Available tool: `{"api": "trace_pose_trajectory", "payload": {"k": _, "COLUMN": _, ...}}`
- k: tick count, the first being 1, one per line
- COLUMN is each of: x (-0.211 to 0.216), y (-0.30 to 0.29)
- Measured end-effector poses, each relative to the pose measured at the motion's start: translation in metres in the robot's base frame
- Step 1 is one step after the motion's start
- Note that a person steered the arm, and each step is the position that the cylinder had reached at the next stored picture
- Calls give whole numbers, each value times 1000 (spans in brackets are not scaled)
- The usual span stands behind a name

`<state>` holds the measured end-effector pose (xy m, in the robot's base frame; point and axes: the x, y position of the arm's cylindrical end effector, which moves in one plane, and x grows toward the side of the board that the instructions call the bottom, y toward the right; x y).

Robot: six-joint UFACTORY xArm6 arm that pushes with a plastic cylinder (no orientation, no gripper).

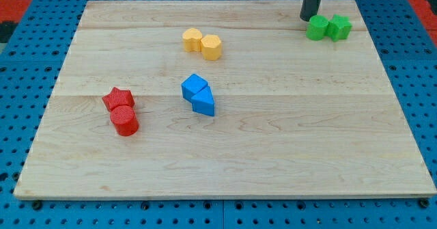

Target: Move your arm towards the yellow heart

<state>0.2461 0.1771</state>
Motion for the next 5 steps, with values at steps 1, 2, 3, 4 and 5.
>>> {"api": "trace_pose_trajectory", "payload": {"k": 1, "x": 0, "y": 0}}
{"api": "trace_pose_trajectory", "payload": {"k": 2, "x": 0, "y": -52}}
{"api": "trace_pose_trajectory", "payload": {"k": 3, "x": 0, "y": -83}}
{"api": "trace_pose_trajectory", "payload": {"k": 4, "x": -1, "y": -83}}
{"api": "trace_pose_trajectory", "payload": {"k": 5, "x": -20, "y": -110}}
